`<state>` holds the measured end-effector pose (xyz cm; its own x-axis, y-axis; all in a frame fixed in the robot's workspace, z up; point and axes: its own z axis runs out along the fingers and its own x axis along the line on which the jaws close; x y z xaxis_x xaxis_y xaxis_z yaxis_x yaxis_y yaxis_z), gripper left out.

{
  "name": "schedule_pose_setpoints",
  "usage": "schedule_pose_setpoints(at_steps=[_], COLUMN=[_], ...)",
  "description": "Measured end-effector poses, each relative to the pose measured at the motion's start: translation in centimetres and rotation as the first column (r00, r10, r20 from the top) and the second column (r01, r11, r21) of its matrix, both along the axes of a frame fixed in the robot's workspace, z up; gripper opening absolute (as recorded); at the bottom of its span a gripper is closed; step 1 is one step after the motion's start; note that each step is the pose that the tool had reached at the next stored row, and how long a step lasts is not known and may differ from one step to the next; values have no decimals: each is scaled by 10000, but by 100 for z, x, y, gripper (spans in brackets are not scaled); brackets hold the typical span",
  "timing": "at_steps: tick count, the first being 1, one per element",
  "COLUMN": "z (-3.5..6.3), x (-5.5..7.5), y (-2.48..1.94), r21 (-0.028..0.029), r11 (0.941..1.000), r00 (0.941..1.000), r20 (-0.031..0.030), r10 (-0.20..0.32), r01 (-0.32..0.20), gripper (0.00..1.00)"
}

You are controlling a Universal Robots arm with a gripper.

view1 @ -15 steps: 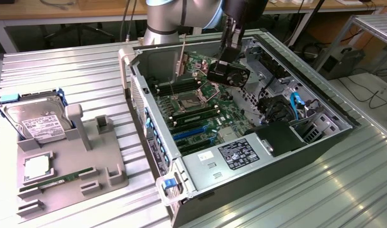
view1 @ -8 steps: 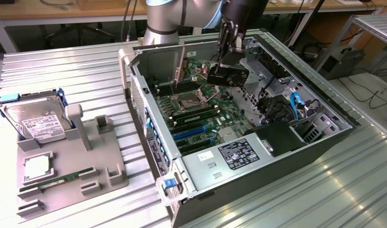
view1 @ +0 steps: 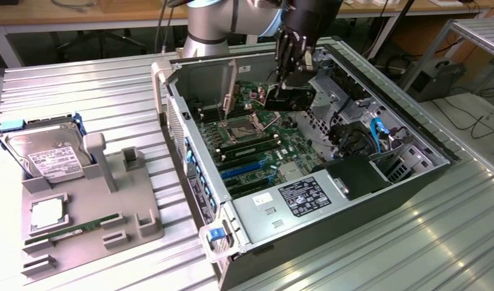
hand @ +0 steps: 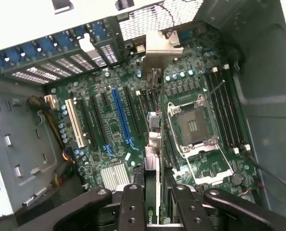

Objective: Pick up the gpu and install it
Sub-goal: 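Insert the gpu into the slot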

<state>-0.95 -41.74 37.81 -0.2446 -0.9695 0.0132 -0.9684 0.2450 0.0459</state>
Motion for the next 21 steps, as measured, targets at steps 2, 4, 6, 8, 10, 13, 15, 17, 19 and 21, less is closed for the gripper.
schedule_pose_setpoints(at_steps=[2,4,6,8,10,13,15,17,19,21], z=[-29,-45,-61,-78,-93,-111,-123,-130,-135,-147], x=[0,0,0,0,0,-2,-7,-25,-51,-87], y=[0,0,0,0,0,-2,-14,-65,-121,-179], r21=[0,0,-1,0,5,33,53,62,61,56], r11=[9975,9940,9888,9822,9746,9655,9598,9577,9576,9577], r00=[9975,9940,9888,9822,9746,9655,9598,9577,9577,9577], r20=[0,0,0,0,2,9,14,17,24,43], r10=[708,1092,1492,1880,2240,2604,2807,2877,2879,2878], r01=[-708,-1092,-1492,-1880,-2240,-2604,-2808,-2877,-2879,-2878], gripper=[26,26,26,26,26,26,26,26,26,26])
